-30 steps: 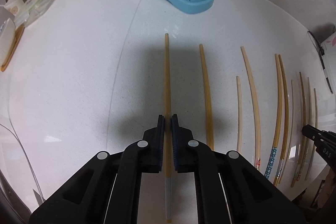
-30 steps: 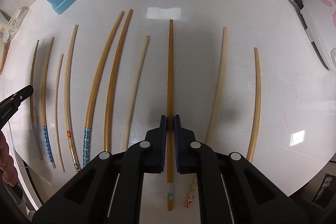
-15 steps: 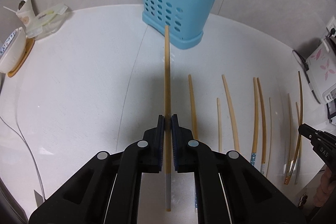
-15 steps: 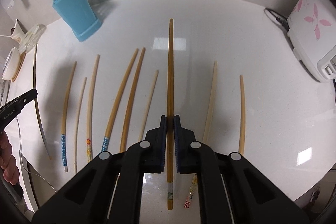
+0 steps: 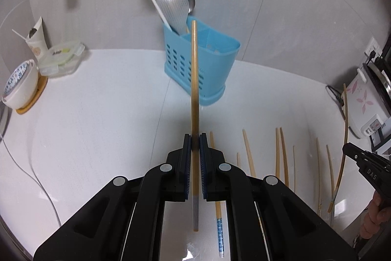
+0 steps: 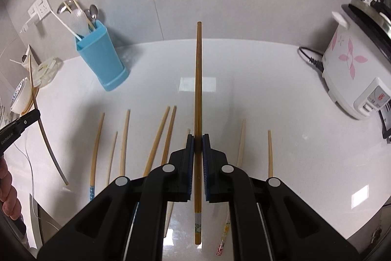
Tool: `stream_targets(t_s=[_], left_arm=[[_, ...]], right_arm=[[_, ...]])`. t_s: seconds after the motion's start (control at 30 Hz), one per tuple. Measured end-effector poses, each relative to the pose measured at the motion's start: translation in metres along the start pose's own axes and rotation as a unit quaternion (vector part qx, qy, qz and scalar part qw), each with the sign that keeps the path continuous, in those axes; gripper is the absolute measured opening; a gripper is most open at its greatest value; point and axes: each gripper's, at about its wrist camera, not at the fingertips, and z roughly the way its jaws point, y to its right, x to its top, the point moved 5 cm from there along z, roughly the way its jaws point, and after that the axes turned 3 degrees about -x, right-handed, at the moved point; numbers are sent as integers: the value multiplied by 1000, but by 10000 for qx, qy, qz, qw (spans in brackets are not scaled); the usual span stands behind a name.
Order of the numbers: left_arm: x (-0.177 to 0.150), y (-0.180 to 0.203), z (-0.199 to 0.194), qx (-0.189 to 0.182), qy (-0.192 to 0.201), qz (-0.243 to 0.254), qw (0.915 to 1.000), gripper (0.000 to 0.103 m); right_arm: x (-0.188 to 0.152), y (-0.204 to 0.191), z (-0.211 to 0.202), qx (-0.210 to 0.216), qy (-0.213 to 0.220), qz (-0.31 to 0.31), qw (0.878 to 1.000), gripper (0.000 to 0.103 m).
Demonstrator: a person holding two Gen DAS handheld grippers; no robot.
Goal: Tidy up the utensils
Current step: 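Lift the chopstick upright with the right gripper to the blue caddy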
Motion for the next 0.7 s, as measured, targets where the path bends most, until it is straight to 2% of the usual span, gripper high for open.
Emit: stream_targets(t_s=[0.4,0.7], left_arm=[[63,9,-23,-99,597,127,9981,6],[108,16,-38,-201,948,147,9952,6]], right_arm=[[60,-8,-29,57,675,-35,9977,6],[103,-21,-45,159,988,-67,9950,6]])
